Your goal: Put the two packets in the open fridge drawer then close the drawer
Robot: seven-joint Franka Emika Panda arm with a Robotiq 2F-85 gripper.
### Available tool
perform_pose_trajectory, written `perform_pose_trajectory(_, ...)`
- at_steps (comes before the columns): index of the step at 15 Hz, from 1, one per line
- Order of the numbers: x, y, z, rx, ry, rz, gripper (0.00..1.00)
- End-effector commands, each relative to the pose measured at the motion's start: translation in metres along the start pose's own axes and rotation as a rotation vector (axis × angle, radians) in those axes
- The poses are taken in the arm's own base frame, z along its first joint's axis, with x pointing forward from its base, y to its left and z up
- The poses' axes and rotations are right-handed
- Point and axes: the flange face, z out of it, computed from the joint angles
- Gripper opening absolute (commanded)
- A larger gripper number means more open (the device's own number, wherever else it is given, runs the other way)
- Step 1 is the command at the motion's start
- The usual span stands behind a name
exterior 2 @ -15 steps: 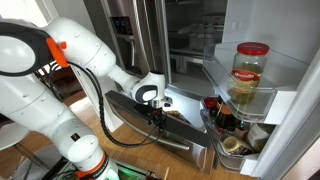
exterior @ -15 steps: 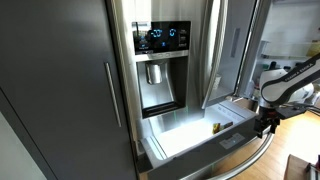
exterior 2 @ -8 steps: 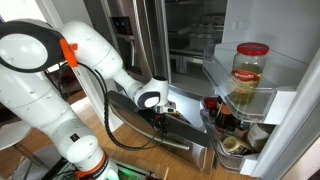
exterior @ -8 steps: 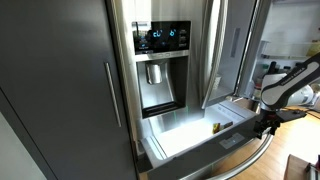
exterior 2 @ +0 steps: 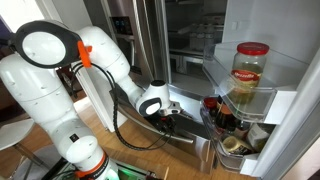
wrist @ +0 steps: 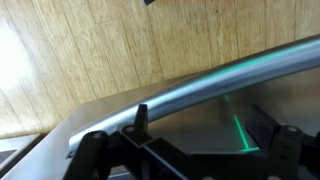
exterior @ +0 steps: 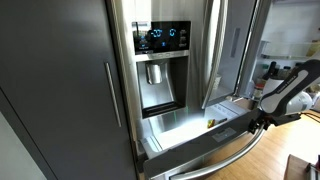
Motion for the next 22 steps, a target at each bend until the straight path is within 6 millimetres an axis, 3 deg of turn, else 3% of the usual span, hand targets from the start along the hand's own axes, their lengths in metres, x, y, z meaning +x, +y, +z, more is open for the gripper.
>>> perform_pose_trajectory(1, 0.012, -0.003, -0.002, -0.021, 0.124, 0.0, 1.0)
perform_pose_trajectory(5, 0.023, -0.006, -0.006, -0.037, 0.242, 0.0, 1.0)
perform_pose_trajectory(13, 0.042, -0.031, -0.003, -0.011, 0.396, 0.124, 1.0)
perform_pose_trajectory(22, 0.076, -0.033, 0.01, -0.025, 0.484, 0.144, 1.0)
